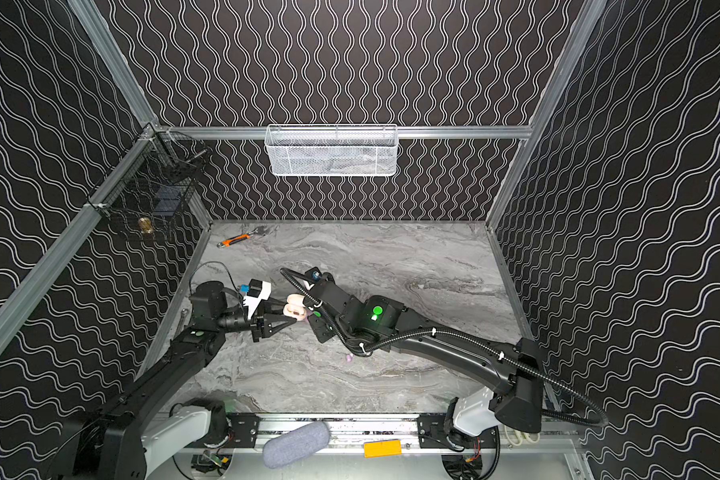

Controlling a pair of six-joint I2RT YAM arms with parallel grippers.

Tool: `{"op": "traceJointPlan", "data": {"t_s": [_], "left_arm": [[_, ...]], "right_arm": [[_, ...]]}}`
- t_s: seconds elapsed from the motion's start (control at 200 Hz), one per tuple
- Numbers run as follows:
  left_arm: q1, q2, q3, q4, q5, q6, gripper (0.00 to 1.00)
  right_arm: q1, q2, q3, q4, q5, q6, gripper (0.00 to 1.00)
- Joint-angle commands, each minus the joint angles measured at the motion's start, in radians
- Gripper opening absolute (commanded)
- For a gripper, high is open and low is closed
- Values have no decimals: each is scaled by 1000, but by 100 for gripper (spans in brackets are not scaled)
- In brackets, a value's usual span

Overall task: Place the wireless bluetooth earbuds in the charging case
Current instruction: 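Close the right gripper on the peach earbud and lift it, then carry the peach earbud with the right gripper to the held case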

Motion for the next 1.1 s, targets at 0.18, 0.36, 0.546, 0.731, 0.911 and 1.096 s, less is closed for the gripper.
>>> {"op": "traceJointPlan", "data": {"t_s": [0.18, 0.36, 0.546, 0.731, 0.911, 1.096], "left_arm": [[-19, 12, 16, -36, 42, 33, 3], [-32, 3, 30, -110, 43, 86, 3], [-37, 4, 36, -136, 47, 103, 4], [-39, 1, 38, -147, 43, 114, 4], [-41, 1, 38, -149, 41, 114, 4], [-41, 1, 41, -150, 41, 115, 4]], "right_arm": [[-5, 59, 96, -31, -45, -89, 20], [-5, 93, 118, -12, -84, -102, 20], [-6, 124, 146, -4, -114, -117, 20], [-5, 140, 153, -1, -138, -116, 20], [-5, 147, 144, 10, -148, -109, 20], [-3, 150, 134, 25, -160, -108, 20]]}}
